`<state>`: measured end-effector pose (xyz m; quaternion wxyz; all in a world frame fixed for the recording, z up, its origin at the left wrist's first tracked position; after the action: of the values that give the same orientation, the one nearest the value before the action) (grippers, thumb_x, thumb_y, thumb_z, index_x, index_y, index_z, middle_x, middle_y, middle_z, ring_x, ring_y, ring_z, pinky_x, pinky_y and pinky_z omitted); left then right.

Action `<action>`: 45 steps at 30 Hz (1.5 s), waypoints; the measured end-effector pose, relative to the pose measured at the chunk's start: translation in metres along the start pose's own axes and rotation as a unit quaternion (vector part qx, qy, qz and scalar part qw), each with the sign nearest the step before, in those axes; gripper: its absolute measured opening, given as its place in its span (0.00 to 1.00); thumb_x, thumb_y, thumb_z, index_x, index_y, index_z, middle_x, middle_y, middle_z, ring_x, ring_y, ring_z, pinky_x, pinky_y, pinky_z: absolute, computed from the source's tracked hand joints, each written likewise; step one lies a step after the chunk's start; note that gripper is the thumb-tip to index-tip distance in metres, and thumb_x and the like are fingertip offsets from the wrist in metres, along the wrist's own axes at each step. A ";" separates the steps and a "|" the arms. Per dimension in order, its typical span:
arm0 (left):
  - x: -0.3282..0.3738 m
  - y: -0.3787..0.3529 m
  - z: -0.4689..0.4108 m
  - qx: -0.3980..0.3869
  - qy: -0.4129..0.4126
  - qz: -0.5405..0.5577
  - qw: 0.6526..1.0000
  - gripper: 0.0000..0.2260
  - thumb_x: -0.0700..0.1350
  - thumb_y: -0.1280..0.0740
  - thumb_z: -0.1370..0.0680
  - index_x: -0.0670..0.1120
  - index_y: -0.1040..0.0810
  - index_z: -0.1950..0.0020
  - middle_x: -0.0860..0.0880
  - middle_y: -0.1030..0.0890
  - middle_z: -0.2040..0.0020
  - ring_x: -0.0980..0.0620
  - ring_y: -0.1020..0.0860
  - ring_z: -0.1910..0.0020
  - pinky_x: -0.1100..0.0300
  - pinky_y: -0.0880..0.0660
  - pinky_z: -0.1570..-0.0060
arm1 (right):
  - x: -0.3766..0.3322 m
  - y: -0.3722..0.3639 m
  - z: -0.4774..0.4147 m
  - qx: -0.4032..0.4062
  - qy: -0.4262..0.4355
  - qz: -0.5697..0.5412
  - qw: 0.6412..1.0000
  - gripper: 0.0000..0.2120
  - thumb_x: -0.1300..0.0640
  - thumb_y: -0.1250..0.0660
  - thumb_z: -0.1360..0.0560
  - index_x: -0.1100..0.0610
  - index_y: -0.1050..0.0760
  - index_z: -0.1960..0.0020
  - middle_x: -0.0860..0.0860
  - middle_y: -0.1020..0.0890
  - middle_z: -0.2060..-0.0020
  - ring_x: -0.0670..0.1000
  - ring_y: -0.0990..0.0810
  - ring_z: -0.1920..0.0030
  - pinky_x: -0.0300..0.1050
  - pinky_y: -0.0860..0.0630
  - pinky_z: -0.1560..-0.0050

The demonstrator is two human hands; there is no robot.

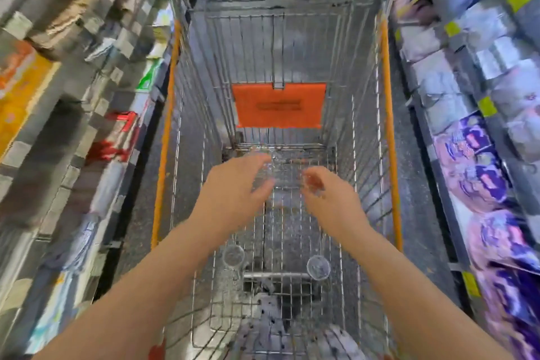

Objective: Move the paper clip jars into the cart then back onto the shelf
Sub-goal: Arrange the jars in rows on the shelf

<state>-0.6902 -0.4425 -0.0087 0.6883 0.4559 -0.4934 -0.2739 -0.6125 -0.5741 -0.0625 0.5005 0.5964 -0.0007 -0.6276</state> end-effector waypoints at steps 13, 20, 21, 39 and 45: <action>-0.107 -0.195 0.003 -0.164 0.127 0.007 0.978 0.24 0.49 0.38 0.22 0.49 0.40 0.27 0.44 0.29 0.34 0.44 0.30 0.37 0.50 0.31 0.41 | 0.183 -0.139 -0.008 -0.079 -0.247 0.119 0.958 0.30 0.54 0.31 0.27 0.55 0.38 0.29 0.54 0.30 0.34 0.57 0.32 0.35 0.51 0.32 0.36; -0.160 -0.280 0.052 -0.243 0.257 -0.033 0.935 0.39 0.58 0.30 0.29 0.54 0.49 0.25 0.43 0.39 0.27 0.40 0.35 0.32 0.45 0.33 0.35 | 0.242 -0.181 0.033 -0.085 -0.295 0.194 0.932 0.41 0.46 0.30 0.29 0.56 0.48 0.25 0.53 0.37 0.30 0.55 0.39 0.30 0.50 0.43 0.29; -0.164 -0.287 0.059 -0.250 0.272 -0.033 0.929 0.41 0.58 0.29 0.30 0.55 0.50 0.25 0.43 0.42 0.26 0.39 0.38 0.30 0.44 0.34 0.35 | 0.245 -0.182 0.036 -0.070 -0.304 0.183 0.932 0.42 0.45 0.29 0.29 0.55 0.48 0.25 0.52 0.37 0.30 0.54 0.39 0.30 0.49 0.44 0.29; -0.202 -0.289 0.056 -0.191 0.306 -0.072 0.930 0.21 0.44 0.34 0.25 0.45 0.36 0.35 0.38 0.30 0.41 0.38 0.27 0.46 0.46 0.25 0.51 | 0.249 -0.176 0.028 -0.019 -0.326 0.079 0.942 0.30 0.60 0.28 0.30 0.57 0.35 0.32 0.54 0.26 0.38 0.56 0.25 0.42 0.52 0.26 0.39; -0.149 -0.235 0.033 -0.103 0.277 0.054 0.954 0.21 0.46 0.28 0.29 0.50 0.32 0.40 0.44 0.28 0.46 0.48 0.26 0.54 0.57 0.24 0.52 | 0.181 -0.148 0.006 -0.012 -0.261 0.000 0.965 0.20 0.64 0.28 0.30 0.51 0.34 0.44 0.48 0.24 0.51 0.47 0.22 0.56 0.33 0.27 0.61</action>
<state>-0.7578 -0.4326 -0.2804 0.8550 0.4133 -0.2761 -0.1482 -0.6717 -0.6181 -0.2845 0.4899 0.4063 -0.1239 -0.7613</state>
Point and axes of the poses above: each hand's wrist, its own z-axis away from the middle knuckle, its own y-axis out of the back of the hand, x = y × z, the point moved 8 cm from there along -z, towards the middle knuckle
